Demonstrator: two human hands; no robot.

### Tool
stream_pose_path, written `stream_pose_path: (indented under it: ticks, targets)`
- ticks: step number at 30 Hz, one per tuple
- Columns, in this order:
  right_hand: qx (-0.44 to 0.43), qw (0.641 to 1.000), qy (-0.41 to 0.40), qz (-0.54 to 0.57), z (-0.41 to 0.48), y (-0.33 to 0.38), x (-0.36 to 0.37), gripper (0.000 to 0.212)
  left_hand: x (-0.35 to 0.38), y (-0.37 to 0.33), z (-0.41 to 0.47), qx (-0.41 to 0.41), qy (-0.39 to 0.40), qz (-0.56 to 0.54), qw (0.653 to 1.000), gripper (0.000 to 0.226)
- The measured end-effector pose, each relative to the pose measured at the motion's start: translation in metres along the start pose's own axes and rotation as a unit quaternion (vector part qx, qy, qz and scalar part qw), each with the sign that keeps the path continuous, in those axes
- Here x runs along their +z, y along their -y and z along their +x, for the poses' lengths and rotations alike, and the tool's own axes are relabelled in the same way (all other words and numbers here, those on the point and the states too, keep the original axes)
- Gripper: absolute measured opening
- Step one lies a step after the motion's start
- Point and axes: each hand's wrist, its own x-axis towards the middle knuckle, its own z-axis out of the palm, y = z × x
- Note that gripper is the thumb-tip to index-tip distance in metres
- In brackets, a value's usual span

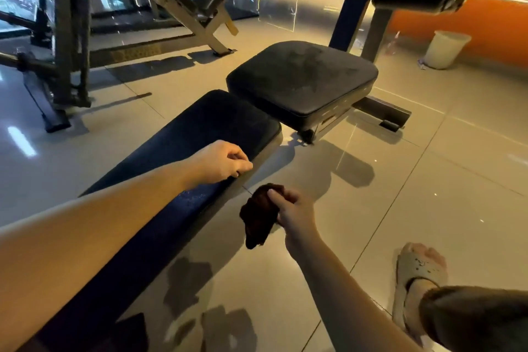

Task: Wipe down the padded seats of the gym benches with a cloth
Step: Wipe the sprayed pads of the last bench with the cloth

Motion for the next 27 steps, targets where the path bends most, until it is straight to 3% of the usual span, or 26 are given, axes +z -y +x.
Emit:
stream_pose_path:
  ticks: [4,8,12,16,22,27]
  targets:
    - [0.063,0.99,0.04,0.117,0.029,0.029,-0.043,0.013,0.041,-0.03,0.009,-0.027,0.089,-0.044,0.995,0.048]
    - [0.064,0.979,0.055,0.187,0.055,0.059,-0.077,0.022,0.064,-0.059,0.036,-0.077,0.065,-0.189,0.977,0.031]
    - [0.072,0.976,0.126,0.162,0.075,0.076,-0.11,0.028,0.079,-0.088,0.06,-0.092,-0.008,-0.252,0.963,0.022]
    - [0.072,0.984,0.126,0.101,0.115,0.09,-0.133,0.033,0.105,-0.116,0.087,-0.127,-0.102,-0.315,0.935,0.02]
    - [0.078,0.986,0.061,0.134,0.175,0.123,-0.161,0.031,0.127,-0.168,0.137,-0.188,-0.218,-0.297,0.91,0.022]
    - [0.085,0.98,0.099,0.148,0.201,0.139,-0.17,0.047,0.127,-0.199,0.178,-0.216,-0.285,-0.267,0.895,0.022]
